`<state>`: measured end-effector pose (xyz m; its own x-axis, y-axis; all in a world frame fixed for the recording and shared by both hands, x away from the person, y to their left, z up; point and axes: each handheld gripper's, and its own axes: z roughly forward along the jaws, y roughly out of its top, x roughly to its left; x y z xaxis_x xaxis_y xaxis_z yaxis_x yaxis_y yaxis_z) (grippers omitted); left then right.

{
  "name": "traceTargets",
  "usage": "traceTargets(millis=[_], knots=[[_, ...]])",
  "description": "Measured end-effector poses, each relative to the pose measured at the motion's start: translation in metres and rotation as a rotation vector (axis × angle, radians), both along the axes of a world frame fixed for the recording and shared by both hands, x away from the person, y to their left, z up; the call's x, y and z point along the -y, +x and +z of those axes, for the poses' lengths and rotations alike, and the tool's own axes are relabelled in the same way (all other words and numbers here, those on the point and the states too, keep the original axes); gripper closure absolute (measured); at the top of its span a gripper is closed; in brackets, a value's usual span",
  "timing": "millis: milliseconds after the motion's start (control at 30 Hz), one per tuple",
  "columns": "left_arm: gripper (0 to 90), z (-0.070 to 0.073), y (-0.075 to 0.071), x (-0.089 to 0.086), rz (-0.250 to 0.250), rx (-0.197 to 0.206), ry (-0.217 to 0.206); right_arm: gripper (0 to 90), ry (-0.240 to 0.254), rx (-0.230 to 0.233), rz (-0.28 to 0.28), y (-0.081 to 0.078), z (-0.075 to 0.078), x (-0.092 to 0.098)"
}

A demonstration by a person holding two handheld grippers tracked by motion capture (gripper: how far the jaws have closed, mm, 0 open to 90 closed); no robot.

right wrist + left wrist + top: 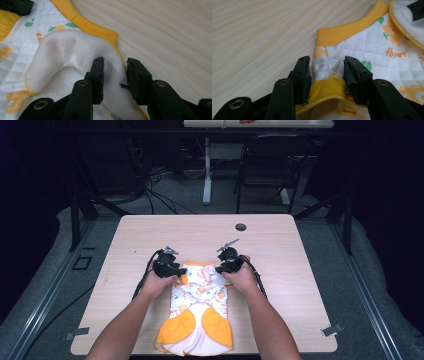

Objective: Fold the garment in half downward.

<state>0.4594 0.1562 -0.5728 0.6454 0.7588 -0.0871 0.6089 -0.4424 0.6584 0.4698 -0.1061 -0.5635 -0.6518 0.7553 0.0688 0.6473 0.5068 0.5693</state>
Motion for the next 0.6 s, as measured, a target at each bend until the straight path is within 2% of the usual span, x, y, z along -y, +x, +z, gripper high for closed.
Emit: traceTargets(millis=[133, 167, 267, 300, 400, 533, 600], knots=[[56.6, -0.0005, 0.0, 0.0001, 0.002, 0.004, -0.004, 68.8, 0.006, -0.006, 0.0, 0.0003, -0.0004, 0.0015], [60.4, 0.0001, 0.0002, -0.0008, -0.015, -0.008, -0.011, 70.2, 0.012, -0.008, -0.003, -0.0001, -0.0006, 0.0016], [68.5, -0.0001, -0.0001, -0.0005, -0.015, -0.01, -0.018, 75.3, 0.031, -0.018, 0.002, -0.0004, -0.001, 0.002], [72.3, 0.0001, -0.0004, -0.0002, -0.016, -0.016, -0.022, 78.9, 0.054, -0.025, -0.002, -0.0011, -0.0018, 0.0019], [76.1, 0.0009, -0.0012, 0.0013, -0.022, -0.021, -0.019, 82.8, 0.052, -0.026, -0.006, -0.0027, -0.0017, 0.0005], [79.9, 0.0039, -0.0021, 0.0009, -0.031, -0.027, 0.003, 86.8, 0.033, -0.042, 0.034, -0.003, 0.0013, -0.0003], [80.2, 0.0042, -0.0026, 0.0008, -0.026, -0.026, -0.005, 86.9, 0.034, -0.042, 0.039, -0.0031, 0.0019, -0.0003]])
